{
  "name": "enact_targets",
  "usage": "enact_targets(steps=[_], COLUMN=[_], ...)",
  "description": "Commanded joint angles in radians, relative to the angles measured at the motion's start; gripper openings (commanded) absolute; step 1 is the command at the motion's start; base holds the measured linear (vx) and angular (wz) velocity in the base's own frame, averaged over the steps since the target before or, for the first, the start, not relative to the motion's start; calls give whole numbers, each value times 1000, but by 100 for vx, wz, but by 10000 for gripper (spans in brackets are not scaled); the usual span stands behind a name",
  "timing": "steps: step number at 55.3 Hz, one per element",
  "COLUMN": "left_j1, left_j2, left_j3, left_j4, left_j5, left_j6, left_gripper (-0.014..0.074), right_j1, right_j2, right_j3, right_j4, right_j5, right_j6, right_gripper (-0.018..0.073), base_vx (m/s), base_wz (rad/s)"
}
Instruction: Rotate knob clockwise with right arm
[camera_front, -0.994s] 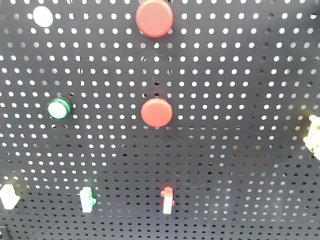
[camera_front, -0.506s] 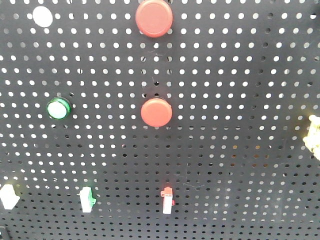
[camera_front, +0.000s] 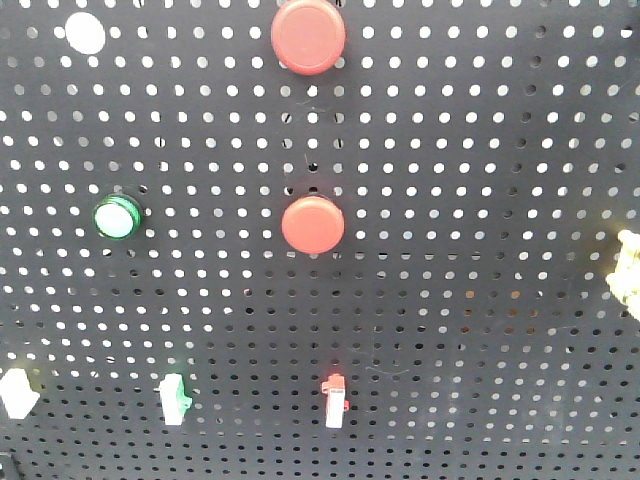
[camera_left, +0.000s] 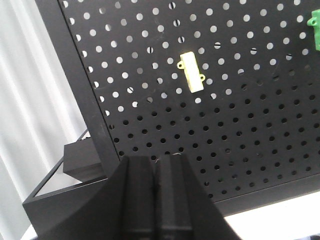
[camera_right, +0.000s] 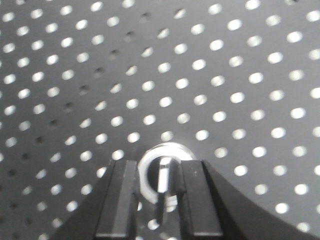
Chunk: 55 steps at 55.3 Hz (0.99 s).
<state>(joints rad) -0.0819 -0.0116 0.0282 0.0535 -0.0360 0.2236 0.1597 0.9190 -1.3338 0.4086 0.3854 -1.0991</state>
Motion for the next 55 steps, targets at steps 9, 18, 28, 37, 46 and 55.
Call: enact_targets(steps=[9, 18, 28, 37, 46, 55], left_j1=[-8, -8, -8, -8, -8, -8], left_j2=[-16, -16, -16, -16, -16, -16], left_j3=[33, 33, 33, 33, 33, 33], left_j4=[-5, -5, -5, -5, -5, -5], left_j5=[-76, -76, -76, -76, -76, -76], left_j6=[-4, -4, -4, -4, -4, -4], left_gripper=[-6, -6, -6, -6, -6, -6], right_j1=[0, 0, 0, 0, 0, 0], right_j2=[44, 61, 63, 64, 68, 76], right_j3=[-30, -29, -28, -28, -28, -28], right_j4=[0, -2, 17, 53, 68, 73], right_j5=[-85, -85, -88, -109, -123, -138], right_j6=[-5, -5, 87, 375, 733, 1080], right_gripper=[235, 164, -14, -7, -8, -8], base_vx=[0, 0, 0, 0, 0, 0], base_wz=[0, 0, 0, 0, 0, 0])
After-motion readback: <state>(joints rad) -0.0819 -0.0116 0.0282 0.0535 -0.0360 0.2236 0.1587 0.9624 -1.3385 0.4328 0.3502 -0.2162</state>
